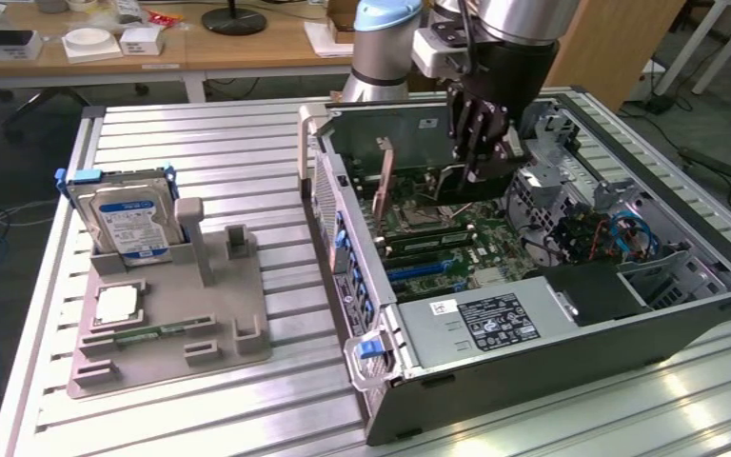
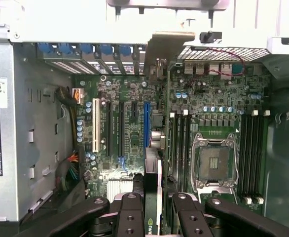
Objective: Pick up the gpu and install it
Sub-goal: 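Insert the gpu into the slot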
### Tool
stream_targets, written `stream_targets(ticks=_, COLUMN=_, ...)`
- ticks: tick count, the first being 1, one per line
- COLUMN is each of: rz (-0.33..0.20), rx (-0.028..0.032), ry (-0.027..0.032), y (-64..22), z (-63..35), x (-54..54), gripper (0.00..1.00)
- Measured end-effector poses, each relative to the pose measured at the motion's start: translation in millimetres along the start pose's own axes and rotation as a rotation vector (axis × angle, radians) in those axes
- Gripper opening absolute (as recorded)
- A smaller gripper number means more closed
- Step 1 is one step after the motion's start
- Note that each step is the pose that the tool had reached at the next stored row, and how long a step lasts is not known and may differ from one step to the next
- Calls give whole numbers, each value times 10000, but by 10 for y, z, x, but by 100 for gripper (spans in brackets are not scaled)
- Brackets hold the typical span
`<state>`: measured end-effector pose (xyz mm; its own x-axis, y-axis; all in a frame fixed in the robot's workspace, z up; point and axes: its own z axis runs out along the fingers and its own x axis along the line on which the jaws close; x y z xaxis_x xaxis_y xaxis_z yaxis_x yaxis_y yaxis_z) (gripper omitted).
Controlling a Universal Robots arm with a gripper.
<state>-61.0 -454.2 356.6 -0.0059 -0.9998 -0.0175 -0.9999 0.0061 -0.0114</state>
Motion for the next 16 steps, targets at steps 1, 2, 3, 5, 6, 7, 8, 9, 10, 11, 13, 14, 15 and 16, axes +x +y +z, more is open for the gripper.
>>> stream_targets(ticks=1, rz=0, rx=0, ry=0, y=2, z=11, x=0, gripper=27)
stream_targets(ticks=2, rz=-1, rx=0, ry=1, y=3, z=23, x=0, gripper=27)
stream_targets(ticks=3, rz=0, rx=0, ry=0, y=4, z=34, x=1, gripper=27)
stream_targets(ticks=5, rz=0, rx=0, ry=1, y=7, z=54, x=1, gripper=27)
stream_targets(ticks=6, rz=0, rx=0, ry=0, y=7, z=64, x=1, gripper=27)
stream_targets(ticks=7, rz=-1, rx=0, ry=0, y=8, z=74, x=2, gripper=27)
stream_targets(ticks=8, rz=0, rx=0, ry=1, y=8, z=85, x=2, gripper=27)
stream_targets(ticks=9, rz=0, rx=0, ry=1, y=9, z=97, x=4, gripper=27)
stream_targets(ticks=10, rz=0, rx=0, ry=-1, y=9, z=111, x=4, gripper=27)
stream_targets(ticks=11, rz=0, rx=0, ry=0, y=10, z=124, x=5, gripper=27)
stream_targets(ticks=13, rz=0, rx=0, ry=0, y=11, z=151, x=5, gripper=27)
stream_targets(ticks=14, rz=0, rx=0, ry=-1, y=12, z=162, x=5, gripper=27)
stream_targets(ticks=15, rz=0, rx=0, ry=0, y=13, z=170, x=6, gripper=27)
stream_targets(ticks=16, rz=2, rx=0, ry=1, y=17, z=174, x=6, gripper=27)
